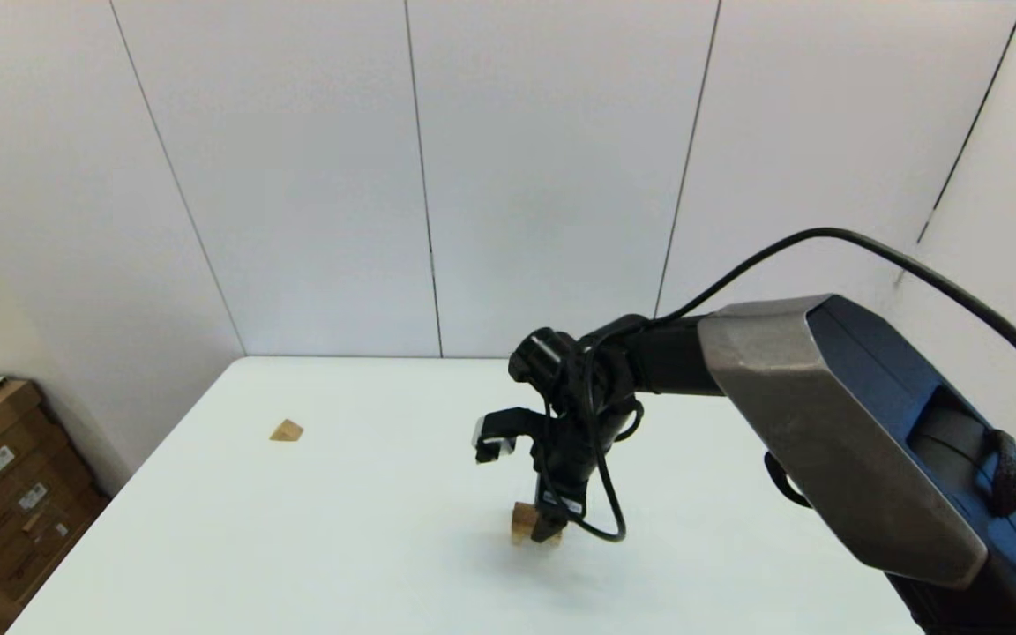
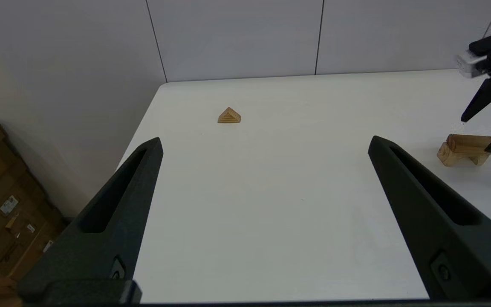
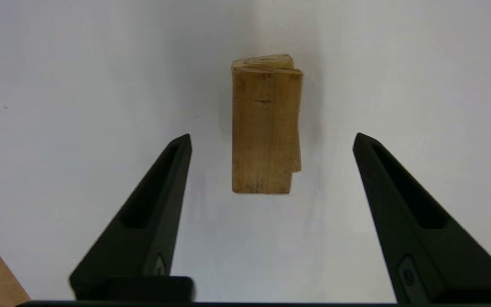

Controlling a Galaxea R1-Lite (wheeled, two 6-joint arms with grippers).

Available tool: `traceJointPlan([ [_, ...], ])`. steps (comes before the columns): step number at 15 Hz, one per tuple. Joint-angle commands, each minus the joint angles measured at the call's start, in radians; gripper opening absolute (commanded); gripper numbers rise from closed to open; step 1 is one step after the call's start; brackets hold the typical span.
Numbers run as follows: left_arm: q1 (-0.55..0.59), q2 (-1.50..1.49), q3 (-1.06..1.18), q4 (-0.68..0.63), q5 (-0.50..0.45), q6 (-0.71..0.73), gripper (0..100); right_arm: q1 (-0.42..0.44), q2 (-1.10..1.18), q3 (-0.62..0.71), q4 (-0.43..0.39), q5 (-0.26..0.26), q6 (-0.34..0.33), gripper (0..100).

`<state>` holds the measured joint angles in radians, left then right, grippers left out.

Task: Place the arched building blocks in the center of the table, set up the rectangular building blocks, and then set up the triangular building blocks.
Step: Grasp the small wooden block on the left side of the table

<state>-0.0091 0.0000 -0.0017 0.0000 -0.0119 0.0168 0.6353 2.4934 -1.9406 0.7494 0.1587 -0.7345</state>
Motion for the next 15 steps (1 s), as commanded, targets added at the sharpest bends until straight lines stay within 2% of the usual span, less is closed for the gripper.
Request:
traceJointPlan([
  [1, 0.000, 0.000, 0.000, 0.000, 0.000, 0.000, 100, -0.039, -0.215, 0.006, 0.025, 0.010, 0.098, 100],
  [2, 0.000, 0.000, 0.000, 0.000, 0.000, 0.000, 100, -0.043, -0.258, 0.008, 0.045, 0.012, 0.113, 100],
  [3, 0.000, 0.000, 0.000, 0.000, 0.000, 0.000, 100, -0.049, -0.401, 0.008, 0.136, 0.030, 0.148, 100],
  [4, 0.000, 0.002, 0.000, 0.000, 0.000, 0.000, 100, -0.052, -0.502, 0.009, 0.186, 0.033, 0.159, 100],
  [5, 0.000, 0.000, 0.000, 0.000, 0.000, 0.000, 100, -0.052, -0.630, 0.026, 0.237, 0.028, 0.199, 100],
  [7, 0.000, 0.000, 0.000, 0.000, 0.000, 0.000, 100, -0.052, -0.809, 0.083, 0.260, 0.012, 0.348, 100],
  [9, 0.000, 0.002, 0.000, 0.000, 0.000, 0.000, 100, -0.052, -0.955, 0.138, 0.260, -0.087, 0.504, 100],
  [10, 0.000, 0.002, 0.000, 0.000, 0.000, 0.000, 100, -0.052, -1.024, 0.175, 0.260, -0.151, 0.552, 100],
  [11, 0.000, 0.002, 0.000, 0.000, 0.000, 0.000, 100, -0.052, -1.108, 0.233, 0.258, -0.222, 0.567, 100],
  [12, 0.000, 0.000, 0.000, 0.000, 0.000, 0.000, 100, -0.052, -1.183, 0.284, 0.257, -0.269, 0.569, 100],
  [13, 0.000, 0.000, 0.000, 0.000, 0.000, 0.000, 100, -0.051, -1.262, 0.328, 0.257, -0.297, 0.567, 100],
  [15, 0.000, 0.002, 0.000, 0.000, 0.000, 0.000, 100, -0.091, -1.407, 0.407, 0.255, -0.306, 0.566, 100],
])
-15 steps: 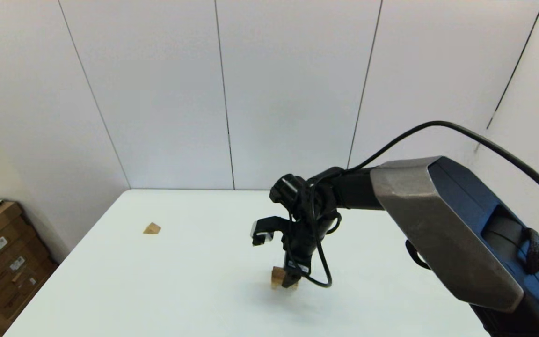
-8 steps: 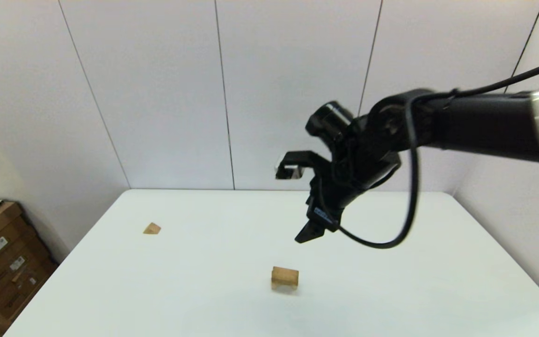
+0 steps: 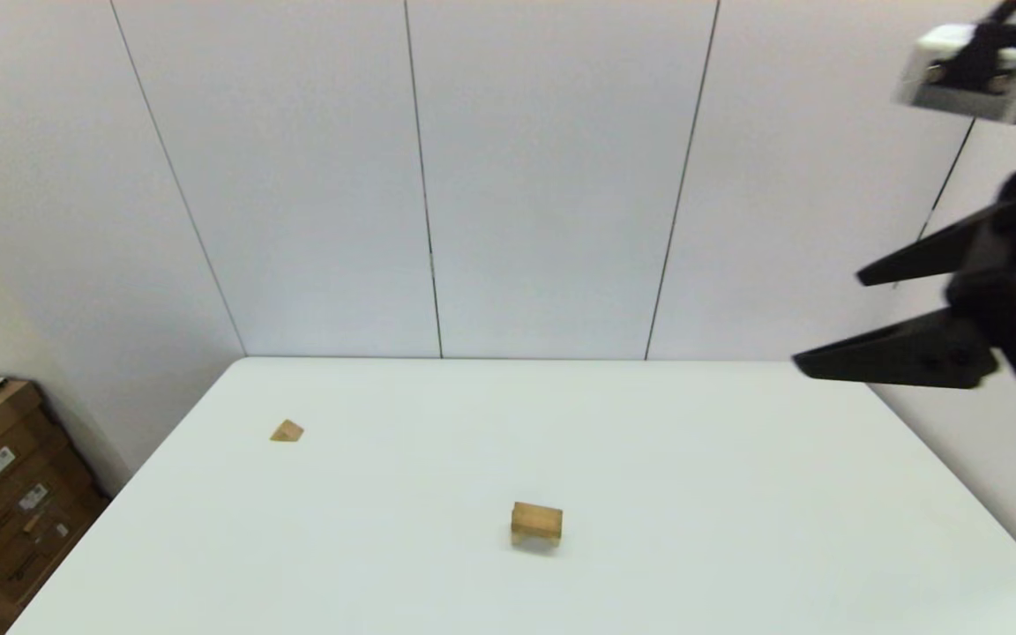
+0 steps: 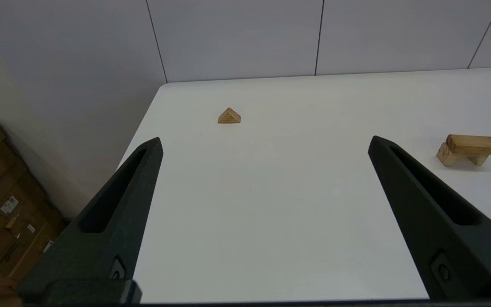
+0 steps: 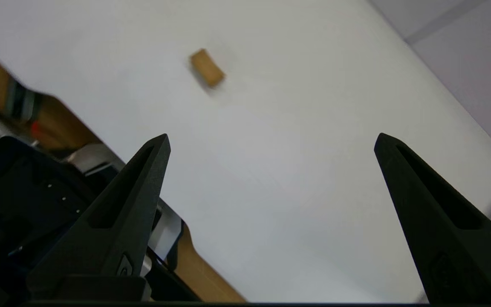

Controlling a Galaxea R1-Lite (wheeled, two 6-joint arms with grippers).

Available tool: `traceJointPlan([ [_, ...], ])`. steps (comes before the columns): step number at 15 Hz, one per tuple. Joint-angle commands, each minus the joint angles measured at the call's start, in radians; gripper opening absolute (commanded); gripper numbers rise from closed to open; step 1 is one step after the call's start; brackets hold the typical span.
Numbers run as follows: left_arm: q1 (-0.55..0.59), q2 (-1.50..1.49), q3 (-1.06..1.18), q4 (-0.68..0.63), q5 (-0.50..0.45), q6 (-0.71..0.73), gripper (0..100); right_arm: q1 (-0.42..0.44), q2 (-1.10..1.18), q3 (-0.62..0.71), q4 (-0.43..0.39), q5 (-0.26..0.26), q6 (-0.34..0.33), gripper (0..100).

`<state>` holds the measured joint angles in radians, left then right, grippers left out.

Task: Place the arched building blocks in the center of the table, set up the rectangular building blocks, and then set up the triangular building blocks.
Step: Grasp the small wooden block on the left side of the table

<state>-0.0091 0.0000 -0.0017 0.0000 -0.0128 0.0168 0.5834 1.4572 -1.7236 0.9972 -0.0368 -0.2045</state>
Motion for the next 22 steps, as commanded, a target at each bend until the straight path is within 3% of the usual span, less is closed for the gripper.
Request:
traceJointPlan([
  [1, 0.000, 0.002, 0.000, 0.000, 0.000, 0.000, 100, -0.125, -0.446, 0.223, 0.006, -0.106, 0.033, 100],
  [7, 0.000, 0.000, 0.000, 0.000, 0.000, 0.000, 100, -0.435, -0.871, 0.430, 0.003, -0.075, 0.022, 100],
  [11, 0.000, 0.002, 0.000, 0.000, 0.000, 0.000, 100, -0.533, -1.092, 0.561, 0.003, -0.020, 0.023, 100],
  [16, 0.000, 0.000, 0.000, 0.000, 0.000, 0.000, 100, -0.577, -1.333, 0.743, 0.001, -0.015, 0.022, 100],
  [19, 0.000, 0.000, 0.000, 0.000, 0.000, 0.000, 100, -0.579, -1.460, 0.848, -0.012, 0.044, 0.027, 100],
  [22, 0.000, 0.002, 0.000, 0.000, 0.000, 0.000, 100, -0.579, -1.459, 0.906, -0.071, 0.049, 0.158, 100],
])
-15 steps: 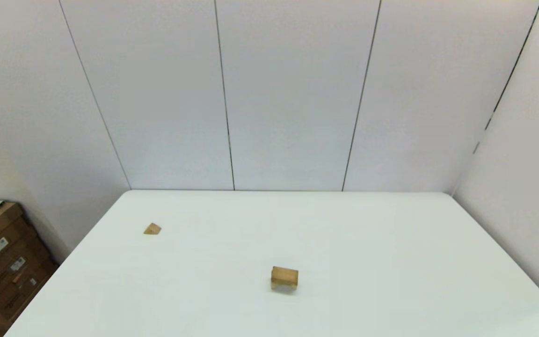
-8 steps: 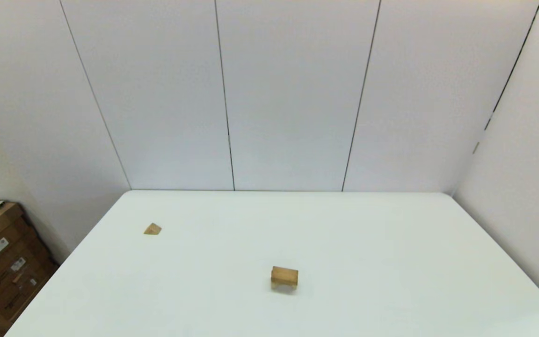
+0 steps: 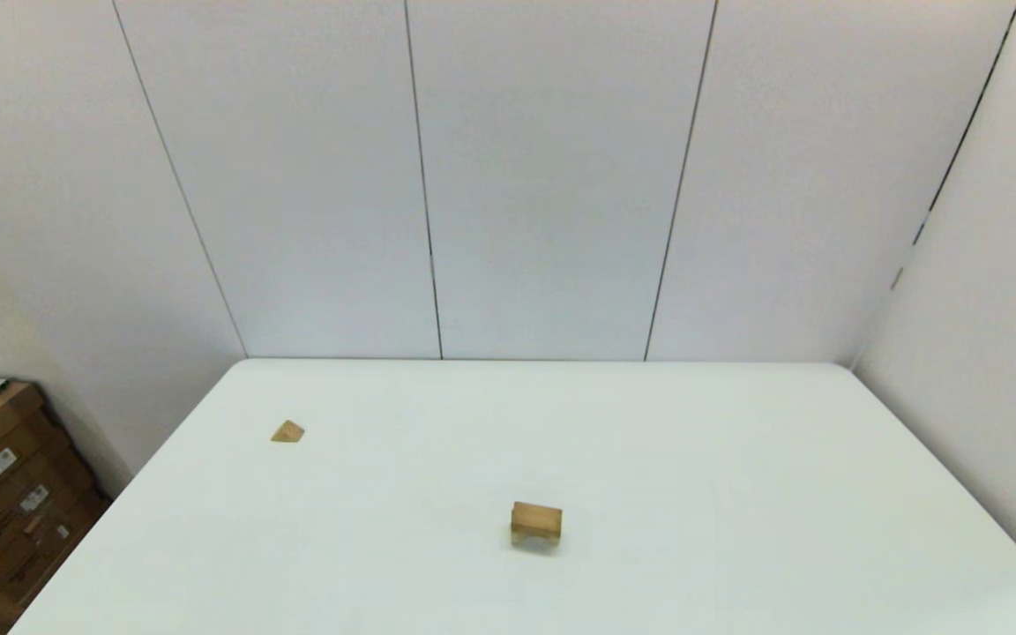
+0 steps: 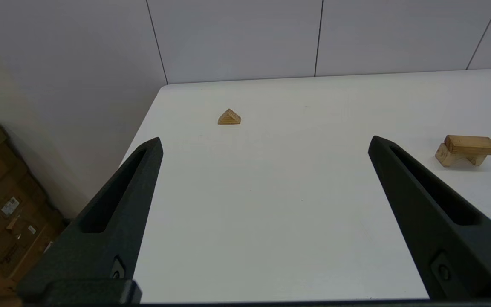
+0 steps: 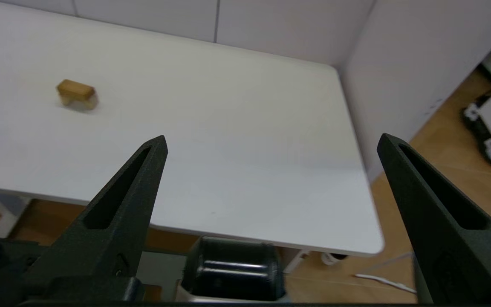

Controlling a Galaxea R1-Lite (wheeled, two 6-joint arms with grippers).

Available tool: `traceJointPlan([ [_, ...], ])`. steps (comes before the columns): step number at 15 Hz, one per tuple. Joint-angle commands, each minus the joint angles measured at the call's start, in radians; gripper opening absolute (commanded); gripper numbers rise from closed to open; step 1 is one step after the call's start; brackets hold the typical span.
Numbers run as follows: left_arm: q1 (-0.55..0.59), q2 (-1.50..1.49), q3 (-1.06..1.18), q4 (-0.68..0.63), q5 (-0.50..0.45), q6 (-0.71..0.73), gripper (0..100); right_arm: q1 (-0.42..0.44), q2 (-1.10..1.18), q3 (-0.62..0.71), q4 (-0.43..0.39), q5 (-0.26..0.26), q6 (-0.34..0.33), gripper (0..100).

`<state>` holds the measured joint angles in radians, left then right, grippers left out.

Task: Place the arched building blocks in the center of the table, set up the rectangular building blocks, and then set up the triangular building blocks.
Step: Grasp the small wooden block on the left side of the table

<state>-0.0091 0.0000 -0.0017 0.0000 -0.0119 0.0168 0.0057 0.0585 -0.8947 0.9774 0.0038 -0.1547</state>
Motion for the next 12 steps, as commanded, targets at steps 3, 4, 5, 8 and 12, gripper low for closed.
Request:
traceJointPlan([
  [3, 0.000, 0.002, 0.000, 0.000, 0.000, 0.000, 100, -0.001, -0.060, 0.307, -0.306, 0.004, 0.104, 100],
  [4, 0.000, 0.000, 0.000, 0.000, 0.000, 0.000, 100, -0.001, -0.060, 0.408, -0.434, 0.005, 0.103, 100],
  [5, 0.000, 0.000, 0.000, 0.000, 0.000, 0.000, 100, -0.001, -0.060, 0.553, -0.632, 0.008, 0.095, 100],
  [8, 0.000, 0.002, 0.000, 0.000, 0.000, 0.000, 100, -0.001, -0.060, 0.823, -0.987, 0.012, 0.033, 100],
  [12, 0.000, 0.000, 0.000, 0.000, 0.000, 0.000, 100, -0.001, -0.060, 0.896, -1.017, 0.013, 0.041, 100],
])
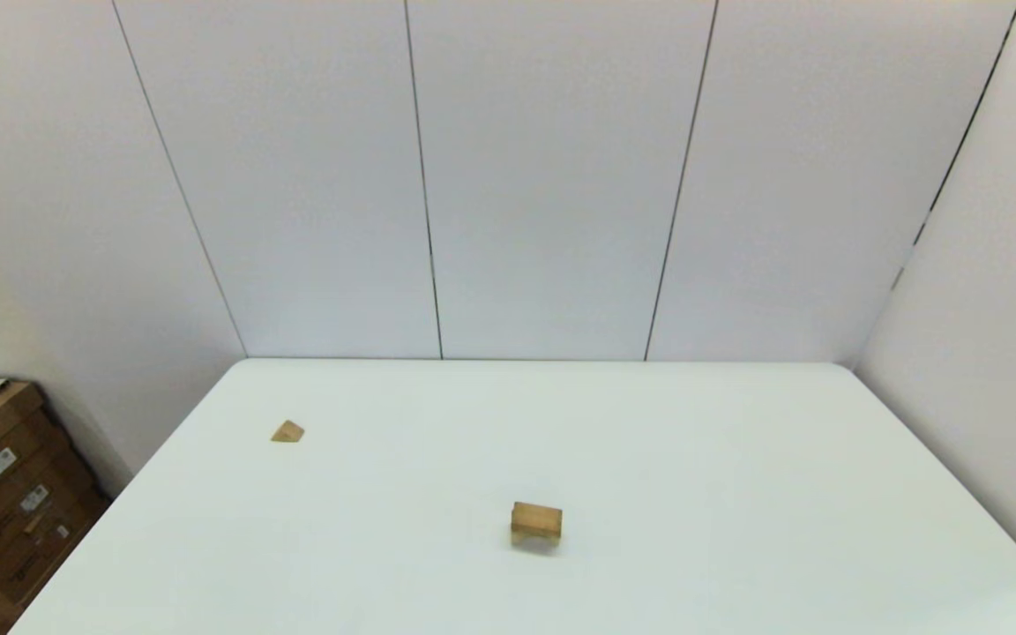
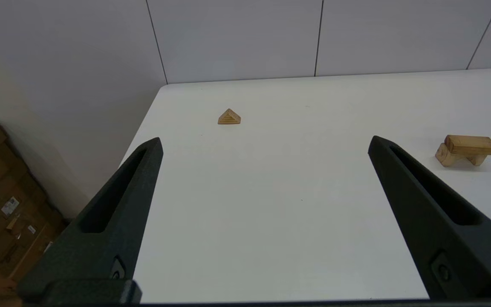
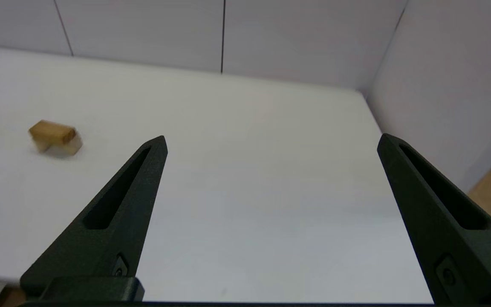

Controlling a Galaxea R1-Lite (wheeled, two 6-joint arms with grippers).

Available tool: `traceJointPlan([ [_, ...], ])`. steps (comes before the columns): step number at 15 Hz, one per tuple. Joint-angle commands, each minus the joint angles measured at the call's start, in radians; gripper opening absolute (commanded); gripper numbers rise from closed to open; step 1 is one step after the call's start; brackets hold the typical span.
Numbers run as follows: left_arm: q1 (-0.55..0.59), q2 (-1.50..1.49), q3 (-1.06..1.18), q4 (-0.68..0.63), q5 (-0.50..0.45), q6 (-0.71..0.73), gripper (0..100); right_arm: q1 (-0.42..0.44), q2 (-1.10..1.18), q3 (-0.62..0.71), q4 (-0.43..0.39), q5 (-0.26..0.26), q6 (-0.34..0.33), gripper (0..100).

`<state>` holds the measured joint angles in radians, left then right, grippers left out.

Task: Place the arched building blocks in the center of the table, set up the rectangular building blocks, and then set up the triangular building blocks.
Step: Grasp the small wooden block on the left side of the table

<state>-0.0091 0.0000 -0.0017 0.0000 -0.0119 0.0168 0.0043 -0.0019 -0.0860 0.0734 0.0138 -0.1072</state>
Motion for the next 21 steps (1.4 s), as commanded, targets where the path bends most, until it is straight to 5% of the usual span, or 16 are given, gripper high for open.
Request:
traceJointPlan([
  [1, 0.000, 0.002, 0.000, 0.000, 0.000, 0.000, 100, 0.000, 0.000, 0.087, -0.096, 0.002, -0.003, 100],
  [6, 0.000, 0.002, 0.000, 0.000, 0.000, 0.000, 100, 0.000, 0.002, 0.086, -0.075, 0.005, 0.049, 100],
  [21, 0.000, 0.000, 0.000, 0.000, 0.009, 0.000, 100, 0.000, 0.002, 0.086, -0.076, 0.003, 0.050, 100],
])
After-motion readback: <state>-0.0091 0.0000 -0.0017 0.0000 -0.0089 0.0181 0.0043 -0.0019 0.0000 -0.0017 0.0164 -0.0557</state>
